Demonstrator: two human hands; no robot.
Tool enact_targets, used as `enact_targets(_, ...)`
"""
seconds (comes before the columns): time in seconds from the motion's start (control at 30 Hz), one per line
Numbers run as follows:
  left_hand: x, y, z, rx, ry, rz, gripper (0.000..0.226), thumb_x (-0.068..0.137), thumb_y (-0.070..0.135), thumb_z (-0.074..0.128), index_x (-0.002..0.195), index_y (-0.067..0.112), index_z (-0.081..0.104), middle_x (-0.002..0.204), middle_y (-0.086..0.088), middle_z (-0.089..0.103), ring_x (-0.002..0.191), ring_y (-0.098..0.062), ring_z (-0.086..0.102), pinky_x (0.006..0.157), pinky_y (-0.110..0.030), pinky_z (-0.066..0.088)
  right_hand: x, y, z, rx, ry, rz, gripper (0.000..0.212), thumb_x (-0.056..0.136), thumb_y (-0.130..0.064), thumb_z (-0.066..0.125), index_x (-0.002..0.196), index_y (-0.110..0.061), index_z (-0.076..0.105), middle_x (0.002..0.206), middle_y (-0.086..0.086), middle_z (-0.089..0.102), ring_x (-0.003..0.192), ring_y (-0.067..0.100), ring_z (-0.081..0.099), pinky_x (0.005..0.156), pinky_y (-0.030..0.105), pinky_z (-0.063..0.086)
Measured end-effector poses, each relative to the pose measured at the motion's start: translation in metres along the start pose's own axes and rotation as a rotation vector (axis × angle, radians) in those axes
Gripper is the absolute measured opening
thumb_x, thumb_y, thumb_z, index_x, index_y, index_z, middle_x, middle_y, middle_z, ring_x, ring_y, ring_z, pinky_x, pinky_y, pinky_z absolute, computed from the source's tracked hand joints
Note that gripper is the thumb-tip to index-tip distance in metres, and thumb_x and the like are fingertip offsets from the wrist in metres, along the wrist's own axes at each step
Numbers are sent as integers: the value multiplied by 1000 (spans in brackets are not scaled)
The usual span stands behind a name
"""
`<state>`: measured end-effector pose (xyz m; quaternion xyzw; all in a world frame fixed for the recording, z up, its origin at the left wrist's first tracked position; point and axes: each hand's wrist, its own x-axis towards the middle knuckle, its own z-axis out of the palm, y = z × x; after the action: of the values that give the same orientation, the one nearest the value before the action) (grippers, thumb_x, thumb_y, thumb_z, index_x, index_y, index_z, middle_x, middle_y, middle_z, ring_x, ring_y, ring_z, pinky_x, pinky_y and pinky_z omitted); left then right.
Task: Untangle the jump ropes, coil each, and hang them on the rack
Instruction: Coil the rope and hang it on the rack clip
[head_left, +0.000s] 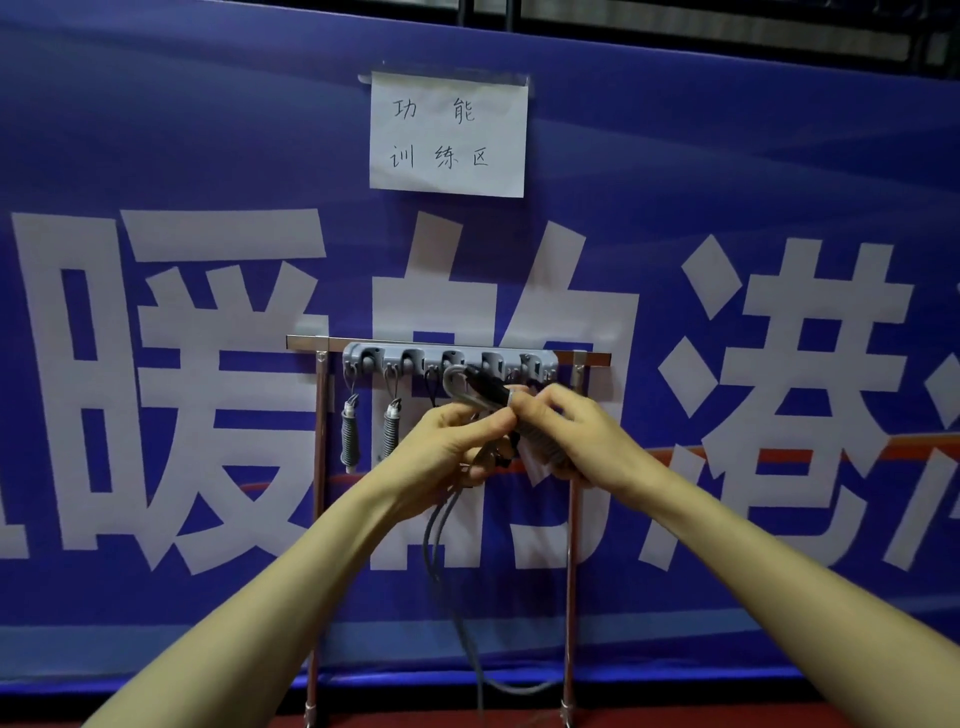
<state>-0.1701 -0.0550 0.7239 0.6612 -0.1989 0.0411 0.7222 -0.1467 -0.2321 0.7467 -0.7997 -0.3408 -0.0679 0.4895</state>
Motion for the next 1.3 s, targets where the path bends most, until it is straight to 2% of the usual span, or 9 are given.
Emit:
enact_targets(0.13,1,2,-1,110,-19,15,18,82,34,67,83,16,67,65,1,55,51,-9,37,46,-19,27,1,-1,3,14,-43,120,83,72,-82,42,82,-2,62,66,10,60,53,22,50,42,23,36)
enact_targets(0.3,-2,0,0,211,-38,24,28,83,38,66,85,10,62,63,-2,47,54,-11,33,47,-20,25,-1,7,6,115,-72,233,74,75,-81,46,71,-9,64,58,8,57,44,19,42,41,23,28)
enact_targets(0.43,-1,5,-1,217,-81,-22,29,87,37,61,95,10,67,65,-2,52,58,-12,33,53,-19,29,-3,9,5,152,-18,231,71,76,-76,47,72,-7,64,57,8,57,41,16,44,39,22,29)
enact_targets(0.57,-2,12,-12,214,-179,-130,25,87,29,61,103,14,75,75,-2,58,67,-13,42,75,-28,30,-2,12,-1,47,58,225,73,83,-69,49,79,1,66,57,7,57,42,14,46,39,20,33)
enact_targets(0.77,-6,14,-16,399,-22,-103,19,70,31,76,84,18,77,81,-6,69,81,-23,54,67,-24,41,-4,15,3,-29,119,105,80,75,-71,49,84,7,65,57,4,56,45,9,48,41,17,35)
enact_targets(0.87,-6,6,-18,346,22,-76,25,69,30,77,84,10,74,67,1,63,65,-14,46,59,-20,39,-6,11,3,101,-25,101,72,75,-73,49,76,-2,64,60,8,55,47,15,46,41,23,33)
enact_targets(0.93,-4,4,-21,321,27,-14,30,67,26,78,90,7,76,75,-3,64,61,-9,43,56,-18,37,-9,13,3,181,-153,113,70,79,-77,48,71,-8,62,59,8,53,46,18,42,42,25,30)
enact_targets(1.1,-5,10,-26,237,-146,119,25,73,13,70,97,6,73,85,1,74,79,-8,67,69,-20,51,-13,13,-3,473,-513,259,65,79,-74,43,71,-11,57,55,2,48,36,9,37,33,18,27)
enact_targets(1.3,-3,44,-27,570,-327,234,21,79,-11,64,86,8,70,80,9,73,80,-3,68,74,-15,51,-12,20,-7,720,-1036,436,65,82,-74,48,76,-9,54,54,-1,50,35,5,41,32,17,26)
